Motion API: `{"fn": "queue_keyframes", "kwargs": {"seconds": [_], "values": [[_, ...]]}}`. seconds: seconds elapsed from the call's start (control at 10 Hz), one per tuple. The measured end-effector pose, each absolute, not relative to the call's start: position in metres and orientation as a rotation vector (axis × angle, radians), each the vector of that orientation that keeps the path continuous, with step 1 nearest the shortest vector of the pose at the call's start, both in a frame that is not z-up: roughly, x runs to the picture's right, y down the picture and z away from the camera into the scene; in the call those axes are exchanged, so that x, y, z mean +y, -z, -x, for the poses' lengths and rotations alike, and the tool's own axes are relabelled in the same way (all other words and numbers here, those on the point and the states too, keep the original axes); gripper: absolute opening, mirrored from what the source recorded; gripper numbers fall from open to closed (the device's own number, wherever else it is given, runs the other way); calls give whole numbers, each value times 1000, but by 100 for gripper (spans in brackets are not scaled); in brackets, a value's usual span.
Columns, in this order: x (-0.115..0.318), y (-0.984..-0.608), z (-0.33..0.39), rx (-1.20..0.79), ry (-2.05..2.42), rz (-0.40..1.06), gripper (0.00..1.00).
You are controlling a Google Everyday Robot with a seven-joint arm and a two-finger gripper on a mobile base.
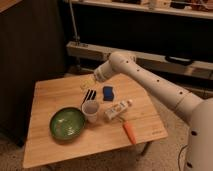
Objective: Place the eraser in the ceramic cup
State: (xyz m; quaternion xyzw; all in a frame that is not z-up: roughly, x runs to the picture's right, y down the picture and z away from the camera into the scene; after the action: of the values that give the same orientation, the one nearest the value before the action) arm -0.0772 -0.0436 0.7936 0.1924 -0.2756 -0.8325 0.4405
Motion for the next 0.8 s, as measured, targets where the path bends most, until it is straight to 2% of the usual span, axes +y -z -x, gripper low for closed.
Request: {"fn": "queue_keyframes", "kwargs": {"seconds": [0.3, 0.8], "values": [[-18, -796, 90, -614, 2147, -414, 75], [30, -843, 112, -697, 2069, -305, 75]]}}
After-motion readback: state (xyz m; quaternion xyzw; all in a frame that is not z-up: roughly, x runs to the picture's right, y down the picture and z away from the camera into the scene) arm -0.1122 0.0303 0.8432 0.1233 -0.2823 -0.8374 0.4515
